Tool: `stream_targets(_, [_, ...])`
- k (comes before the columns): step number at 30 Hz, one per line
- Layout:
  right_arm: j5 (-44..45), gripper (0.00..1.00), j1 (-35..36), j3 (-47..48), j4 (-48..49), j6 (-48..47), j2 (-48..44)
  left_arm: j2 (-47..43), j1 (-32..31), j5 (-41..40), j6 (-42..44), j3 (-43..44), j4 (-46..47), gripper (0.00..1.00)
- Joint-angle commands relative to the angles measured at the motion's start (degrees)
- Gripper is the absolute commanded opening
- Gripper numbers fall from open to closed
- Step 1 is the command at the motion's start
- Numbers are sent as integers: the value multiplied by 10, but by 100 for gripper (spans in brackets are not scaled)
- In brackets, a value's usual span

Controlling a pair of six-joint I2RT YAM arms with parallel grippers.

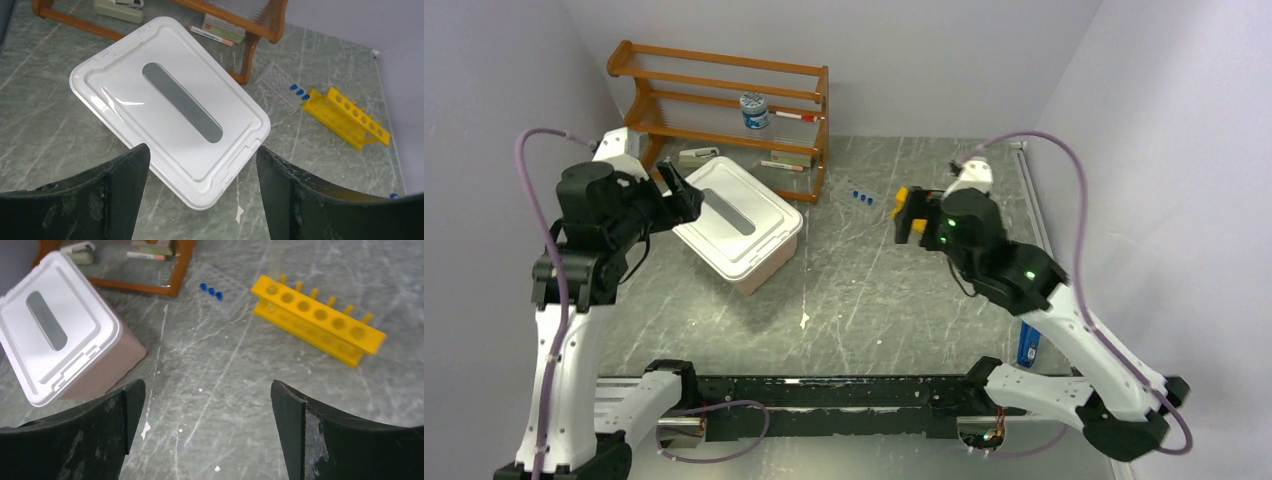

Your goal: Organize the chemistry lab equipment

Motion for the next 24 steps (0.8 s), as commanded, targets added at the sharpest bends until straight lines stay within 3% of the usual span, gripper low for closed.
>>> stream_targets(1, [89, 100, -1, 56, -146, 50, -63, -67, -3, 13, -31, 16, -45, 82])
stream_targets(6, [125, 100, -1, 133, -234, 44, -80, -102, -3, -31, -25, 69, -142, 82])
stream_targets(10, [78, 100, -1, 129, -194, -23, -113, -120, -3, -61, -15, 105, -192, 85])
stream_targets(24, [51, 100, -1, 125, -174, -41, -133, -169, -3, -104, 5, 124, -258, 94])
